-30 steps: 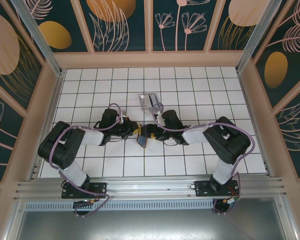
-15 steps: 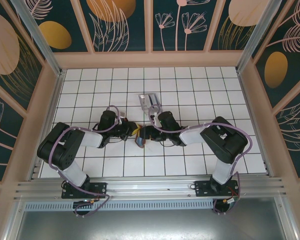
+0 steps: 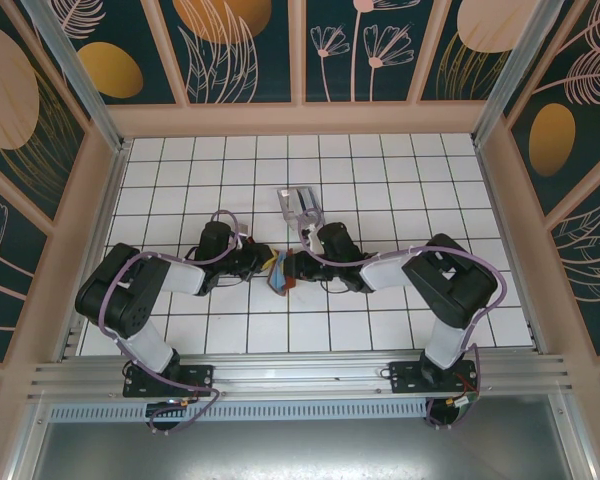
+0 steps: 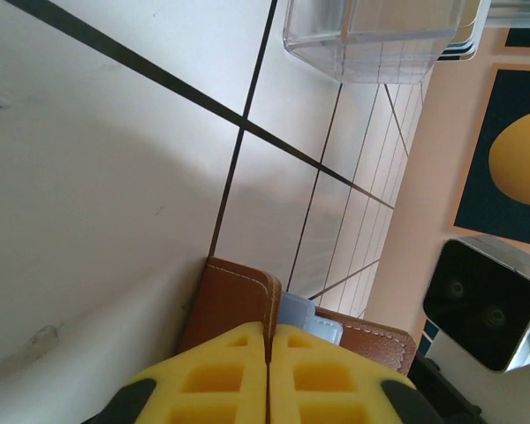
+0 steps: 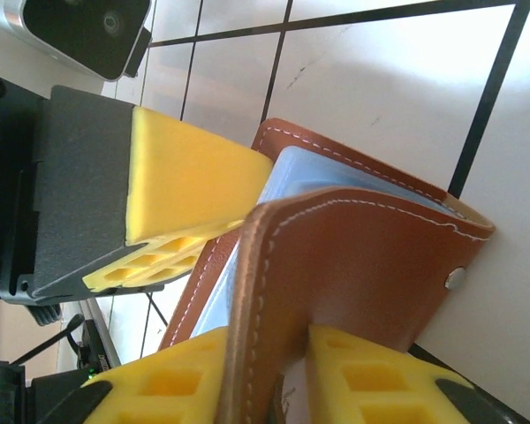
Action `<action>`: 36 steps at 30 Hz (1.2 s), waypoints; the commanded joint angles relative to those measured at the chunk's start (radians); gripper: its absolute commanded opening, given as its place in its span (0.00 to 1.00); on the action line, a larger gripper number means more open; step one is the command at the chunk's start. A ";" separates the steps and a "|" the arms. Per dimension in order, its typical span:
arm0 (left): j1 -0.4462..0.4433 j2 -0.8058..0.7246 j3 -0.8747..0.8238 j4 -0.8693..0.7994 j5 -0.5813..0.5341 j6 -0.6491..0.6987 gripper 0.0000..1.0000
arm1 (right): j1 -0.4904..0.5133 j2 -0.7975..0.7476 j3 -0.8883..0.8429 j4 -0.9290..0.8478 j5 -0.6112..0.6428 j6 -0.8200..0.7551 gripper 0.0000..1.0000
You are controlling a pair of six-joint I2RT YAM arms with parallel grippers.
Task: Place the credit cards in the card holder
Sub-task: Open the card holder at the center of the table.
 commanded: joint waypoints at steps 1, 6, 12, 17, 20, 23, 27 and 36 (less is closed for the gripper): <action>-0.001 0.025 0.019 -0.066 0.025 0.073 0.19 | -0.009 -0.007 -0.036 -0.066 0.011 -0.034 0.20; 0.010 0.010 0.034 -0.092 0.032 0.123 0.37 | -0.032 -0.012 -0.051 -0.056 -0.010 -0.039 0.15; 0.010 0.010 0.072 -0.124 0.076 0.186 0.44 | -0.034 -0.014 -0.037 -0.083 -0.011 -0.060 0.09; 0.010 0.025 0.106 -0.144 0.137 0.218 0.49 | -0.042 -0.020 -0.030 -0.100 -0.004 -0.070 0.00; 0.010 0.022 0.128 -0.211 0.123 0.268 0.49 | -0.043 -0.035 -0.015 -0.139 0.006 -0.087 0.00; 0.010 0.020 0.146 -0.273 0.112 0.318 0.48 | -0.043 -0.050 0.000 -0.168 0.014 -0.104 0.00; 0.009 0.024 0.154 -0.303 0.102 0.357 0.38 | -0.043 -0.047 0.018 -0.198 0.021 -0.124 0.00; 0.010 -0.001 0.136 -0.257 0.141 0.361 0.45 | -0.062 -0.020 -0.004 -0.169 0.001 -0.121 0.00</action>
